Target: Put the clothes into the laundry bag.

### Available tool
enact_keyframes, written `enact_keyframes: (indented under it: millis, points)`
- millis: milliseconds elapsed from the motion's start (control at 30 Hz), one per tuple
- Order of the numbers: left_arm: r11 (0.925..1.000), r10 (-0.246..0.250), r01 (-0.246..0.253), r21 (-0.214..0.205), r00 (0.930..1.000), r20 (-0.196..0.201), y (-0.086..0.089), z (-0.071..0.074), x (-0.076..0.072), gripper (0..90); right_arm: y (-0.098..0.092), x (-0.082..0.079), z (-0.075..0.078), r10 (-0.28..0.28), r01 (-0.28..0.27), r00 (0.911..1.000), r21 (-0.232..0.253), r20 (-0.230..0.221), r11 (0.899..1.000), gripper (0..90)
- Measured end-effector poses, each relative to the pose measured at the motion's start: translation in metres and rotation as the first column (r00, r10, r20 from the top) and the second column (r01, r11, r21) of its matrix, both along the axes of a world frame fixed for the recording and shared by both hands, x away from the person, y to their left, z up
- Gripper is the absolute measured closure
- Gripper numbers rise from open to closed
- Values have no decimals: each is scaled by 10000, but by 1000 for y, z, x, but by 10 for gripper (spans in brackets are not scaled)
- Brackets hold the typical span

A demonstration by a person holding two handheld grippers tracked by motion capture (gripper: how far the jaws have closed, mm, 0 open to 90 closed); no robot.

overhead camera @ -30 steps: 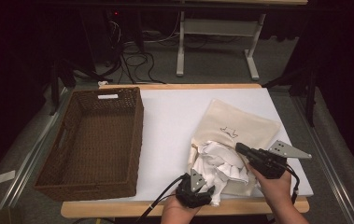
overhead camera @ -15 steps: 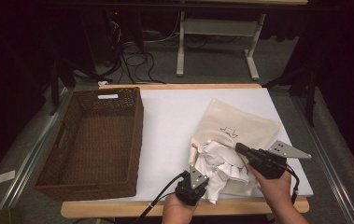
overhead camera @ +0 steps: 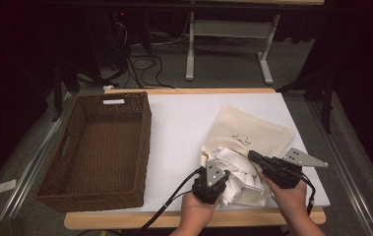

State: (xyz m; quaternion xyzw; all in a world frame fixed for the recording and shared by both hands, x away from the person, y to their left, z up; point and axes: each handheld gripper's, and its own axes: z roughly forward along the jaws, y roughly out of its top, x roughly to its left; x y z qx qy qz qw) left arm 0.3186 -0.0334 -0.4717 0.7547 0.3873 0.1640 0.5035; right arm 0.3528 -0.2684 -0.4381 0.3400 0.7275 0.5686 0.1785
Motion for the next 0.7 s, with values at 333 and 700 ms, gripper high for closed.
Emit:
enact_keyframes:
  millis: [333,700]
  points:
    - [9993,354,-351,-152,9992,180,-28,-8,22,890,0,0,1,-6,6,10000,36,6,10000,900]
    - [9921,1225,-1214,-302,9918,370,-48,-26,54,863,-3,-1,3,1,-2,10000,156,56,9999,900]
